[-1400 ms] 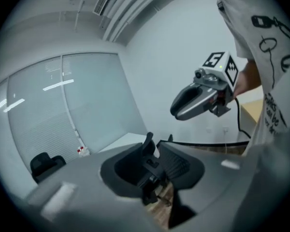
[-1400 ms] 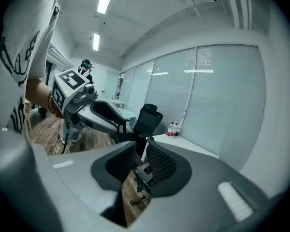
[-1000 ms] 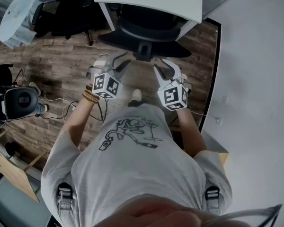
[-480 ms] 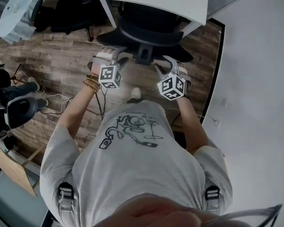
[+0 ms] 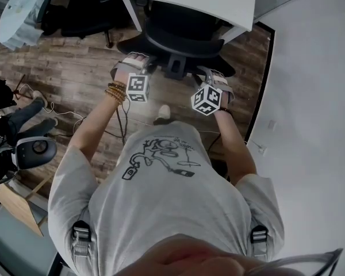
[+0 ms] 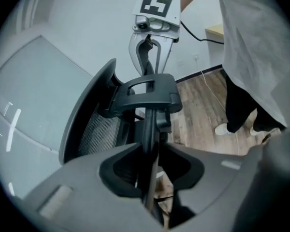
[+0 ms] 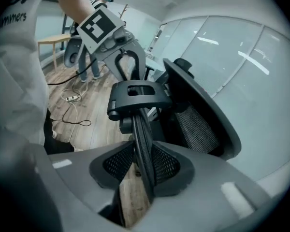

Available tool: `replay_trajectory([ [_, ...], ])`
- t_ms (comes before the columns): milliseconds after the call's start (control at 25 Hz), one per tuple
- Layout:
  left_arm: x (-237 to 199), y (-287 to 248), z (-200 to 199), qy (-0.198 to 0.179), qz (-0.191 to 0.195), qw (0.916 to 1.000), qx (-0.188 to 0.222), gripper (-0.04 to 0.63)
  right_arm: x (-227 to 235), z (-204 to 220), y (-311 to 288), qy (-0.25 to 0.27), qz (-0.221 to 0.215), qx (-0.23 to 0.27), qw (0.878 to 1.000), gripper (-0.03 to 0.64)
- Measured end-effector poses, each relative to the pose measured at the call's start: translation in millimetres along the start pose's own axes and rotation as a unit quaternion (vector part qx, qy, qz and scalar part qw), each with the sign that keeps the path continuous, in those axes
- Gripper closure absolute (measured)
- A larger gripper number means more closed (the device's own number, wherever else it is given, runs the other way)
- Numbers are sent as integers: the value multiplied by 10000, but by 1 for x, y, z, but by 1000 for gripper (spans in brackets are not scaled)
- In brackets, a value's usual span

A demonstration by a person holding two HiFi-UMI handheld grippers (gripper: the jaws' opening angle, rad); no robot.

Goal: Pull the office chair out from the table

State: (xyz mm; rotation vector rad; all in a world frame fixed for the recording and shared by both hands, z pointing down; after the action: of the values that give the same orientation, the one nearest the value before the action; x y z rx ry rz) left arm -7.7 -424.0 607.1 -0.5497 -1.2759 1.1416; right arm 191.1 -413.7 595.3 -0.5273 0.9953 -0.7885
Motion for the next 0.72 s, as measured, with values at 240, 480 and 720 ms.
replay_trajectory([
  [240,-3,0,1,-194,-98,9997,-111,489,-4,1,-2,151,-9,20,9999,502],
  [480,-4,1,0,-104,-57,9998,-149,491,-5,-1,-1,75,-29,-34,10000,502],
  [720,-4,2,0,-24,-33,9998,-215,491,-6,-2,-1,54,-36,-37,10000,503],
])
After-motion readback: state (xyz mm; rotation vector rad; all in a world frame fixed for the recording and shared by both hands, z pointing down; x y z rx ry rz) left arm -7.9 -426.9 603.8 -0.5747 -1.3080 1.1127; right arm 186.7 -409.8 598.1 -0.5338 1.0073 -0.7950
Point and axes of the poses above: the fingertips, and each gripper's own axes: y backward along the fingers, x to its right, z out of its underside, the point moved 9 cm from there along y, backward along the fingers, and after that the axes turned 7 degrees about z, right-handed, at the moved point
